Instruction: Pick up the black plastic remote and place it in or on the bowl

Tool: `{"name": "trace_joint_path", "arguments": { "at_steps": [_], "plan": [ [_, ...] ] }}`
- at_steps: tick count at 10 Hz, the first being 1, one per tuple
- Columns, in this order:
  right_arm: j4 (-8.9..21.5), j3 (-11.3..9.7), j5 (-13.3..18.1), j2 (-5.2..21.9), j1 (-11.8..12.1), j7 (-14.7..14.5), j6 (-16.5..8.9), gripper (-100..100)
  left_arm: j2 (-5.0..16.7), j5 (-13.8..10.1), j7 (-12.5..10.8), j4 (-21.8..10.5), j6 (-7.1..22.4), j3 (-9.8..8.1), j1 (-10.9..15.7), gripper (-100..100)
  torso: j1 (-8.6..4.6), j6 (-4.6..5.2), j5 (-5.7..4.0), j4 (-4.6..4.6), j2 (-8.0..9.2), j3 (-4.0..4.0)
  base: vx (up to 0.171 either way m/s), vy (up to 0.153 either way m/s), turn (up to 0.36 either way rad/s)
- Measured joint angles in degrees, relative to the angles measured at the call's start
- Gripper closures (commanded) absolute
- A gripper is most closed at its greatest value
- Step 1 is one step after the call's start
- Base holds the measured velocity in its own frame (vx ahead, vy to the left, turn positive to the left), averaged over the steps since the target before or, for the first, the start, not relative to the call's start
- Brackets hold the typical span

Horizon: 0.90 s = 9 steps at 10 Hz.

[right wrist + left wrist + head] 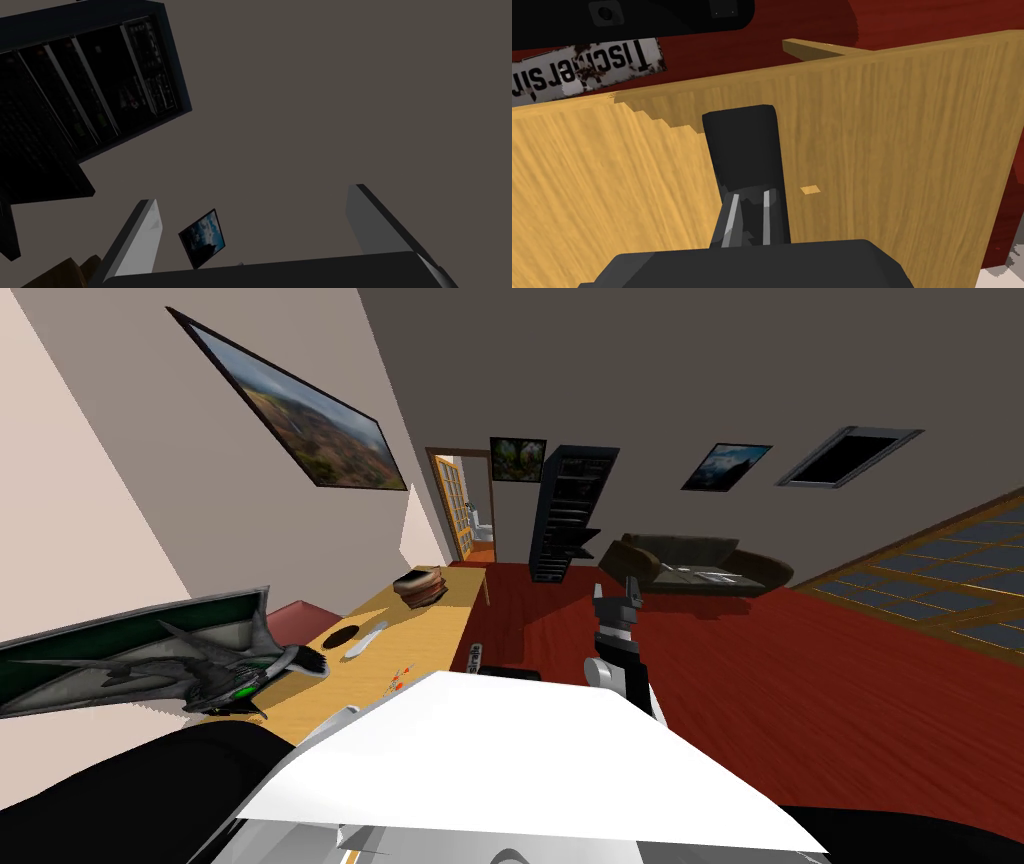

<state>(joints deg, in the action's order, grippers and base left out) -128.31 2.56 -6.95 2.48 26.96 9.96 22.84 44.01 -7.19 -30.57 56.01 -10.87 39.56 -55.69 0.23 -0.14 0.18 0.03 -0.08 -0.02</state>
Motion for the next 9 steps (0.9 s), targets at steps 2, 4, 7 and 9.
{"name": "trace_joint_path", "arguments": {
  "at_steps": [2,4,7,9],
  "plan": [
    [0.0,0.0,0.0,0.0,0.0,0.0,0.0,0,1.7,1.1,1.5,1.0,-0.7,-0.74,-1.3,100,-0.08,0.01,-0.03,-0.06,-0.16,-0.11,0.089,0.004,0.218],
    [0.0,0.0,0.0,0.0,0.0,0.0,0.0,0,1.8,1.1,1.7,1.1,-0.9,-0.76,-1.4,100,-0.11,0.1,-0.04,0.05,0.25,0.14,-0.016,-0.035,-0.04],
    [0.0,0.0,0.0,0.0,0.0,0.0,0.0,0,4.8,0.1,0.2,1.6,-2.9,-1.81,-1.9,100,-0.42,0.12,-0.14,0.09,0.5,0.27,-0.044,-0.092,-0.071],
    [0.0,0.0,0.0,0.0,0.0,0.0,0.0,0,7.1,-0.6,-1.0,1.7,-4.8,-2.44,-2.5,100,-0.42,0.13,-0.14,0.09,0.46,0.25,-0.032,-0.087,-0.057]
  ]
}}
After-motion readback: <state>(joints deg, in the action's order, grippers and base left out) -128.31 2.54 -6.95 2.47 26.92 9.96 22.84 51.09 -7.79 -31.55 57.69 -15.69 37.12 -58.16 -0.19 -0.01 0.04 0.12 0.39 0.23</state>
